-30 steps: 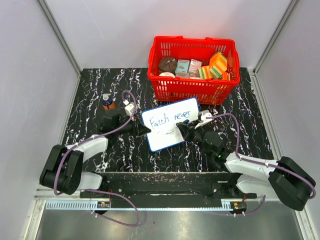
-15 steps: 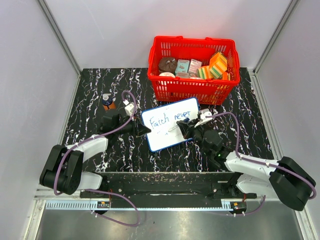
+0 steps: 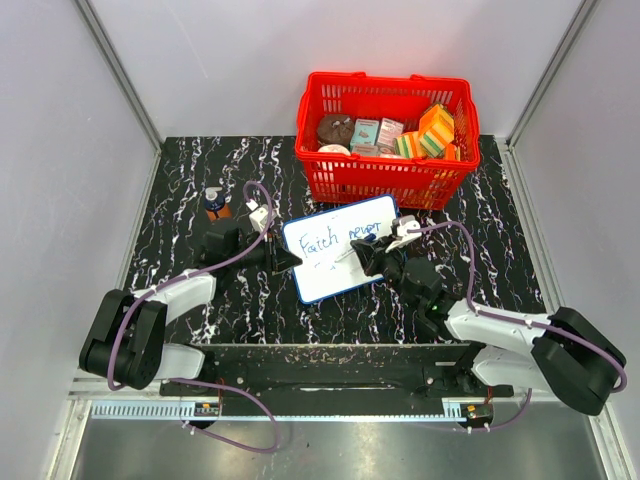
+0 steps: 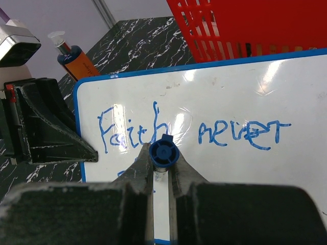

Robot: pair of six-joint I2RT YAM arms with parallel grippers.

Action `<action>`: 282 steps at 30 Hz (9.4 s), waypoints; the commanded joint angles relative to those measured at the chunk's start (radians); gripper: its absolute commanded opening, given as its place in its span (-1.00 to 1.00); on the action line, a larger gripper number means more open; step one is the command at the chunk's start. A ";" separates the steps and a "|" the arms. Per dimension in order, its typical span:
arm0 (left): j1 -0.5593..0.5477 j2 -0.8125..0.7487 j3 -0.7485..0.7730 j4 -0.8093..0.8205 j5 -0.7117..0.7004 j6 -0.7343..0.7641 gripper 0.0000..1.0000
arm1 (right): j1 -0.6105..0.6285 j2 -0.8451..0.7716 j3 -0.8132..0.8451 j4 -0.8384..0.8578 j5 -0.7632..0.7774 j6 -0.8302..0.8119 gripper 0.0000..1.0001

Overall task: Write a sentence on the whiteboard
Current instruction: Write with the whiteboard marker on the whiteboard.

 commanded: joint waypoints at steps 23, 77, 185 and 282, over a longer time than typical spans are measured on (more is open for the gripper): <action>0.005 -0.007 0.011 0.001 -0.110 0.143 -1.00 | -0.013 -0.008 0.027 -0.005 0.082 -0.016 -1.00; 0.005 -0.012 0.011 -0.001 -0.114 0.144 -1.00 | -0.013 -0.054 -0.006 -0.049 0.079 0.005 -1.00; 0.005 -0.013 0.010 -0.001 -0.112 0.144 -1.00 | -0.053 -0.053 -0.005 -0.060 0.044 0.034 -1.00; 0.005 -0.013 0.010 -0.001 -0.110 0.146 -1.00 | -0.053 -0.070 0.065 -0.100 0.113 -0.018 -1.00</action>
